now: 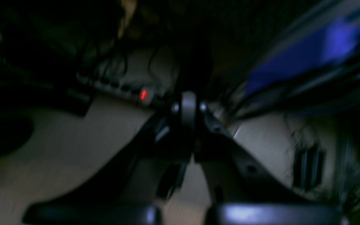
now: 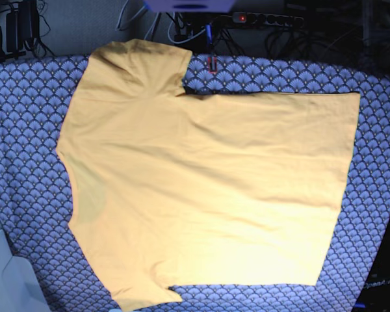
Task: Fold the T-shirt properly
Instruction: 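Lower both grippers toward the shirt's shoulder corners, then grasp the shoulder corners of the yellow shirt with both grippers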
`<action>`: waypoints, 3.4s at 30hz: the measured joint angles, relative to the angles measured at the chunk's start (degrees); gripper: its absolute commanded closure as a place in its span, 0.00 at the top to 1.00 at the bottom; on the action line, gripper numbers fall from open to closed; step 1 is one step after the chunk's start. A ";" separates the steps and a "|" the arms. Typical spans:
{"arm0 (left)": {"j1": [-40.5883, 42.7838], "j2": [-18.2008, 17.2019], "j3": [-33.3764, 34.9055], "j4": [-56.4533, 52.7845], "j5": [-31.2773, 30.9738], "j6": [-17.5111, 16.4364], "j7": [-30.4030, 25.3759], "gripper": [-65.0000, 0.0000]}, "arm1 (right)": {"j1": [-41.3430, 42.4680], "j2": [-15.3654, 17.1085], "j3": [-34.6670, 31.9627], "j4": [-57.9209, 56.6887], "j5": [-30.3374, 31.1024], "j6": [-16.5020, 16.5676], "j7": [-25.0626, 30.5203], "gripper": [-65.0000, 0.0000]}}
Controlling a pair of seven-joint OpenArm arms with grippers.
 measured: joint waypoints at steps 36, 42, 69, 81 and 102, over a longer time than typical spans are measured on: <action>-6.99 4.00 -25.46 79.56 0.87 -0.90 91.25 0.00 | 17.40 11.96 2.86 34.40 30.51 9.01 -61.90 0.34; -8.50 4.00 -25.46 79.65 0.87 -0.83 91.60 0.21 | 22.49 12.02 2.89 31.50 30.71 8.98 -65.66 0.35; -8.59 4.09 -25.92 79.95 0.87 -0.81 91.58 0.34 | 30.38 8.04 4.94 16.50 31.78 14.36 -63.95 0.35; -8.57 4.09 -29.51 80.24 0.92 -0.70 91.60 0.34 | 30.53 5.20 3.72 15.54 31.78 22.36 -65.11 0.21; -11.56 4.37 -34.18 80.48 0.44 -0.63 91.56 0.49 | 32.79 5.25 4.96 15.32 31.78 23.76 -70.12 0.00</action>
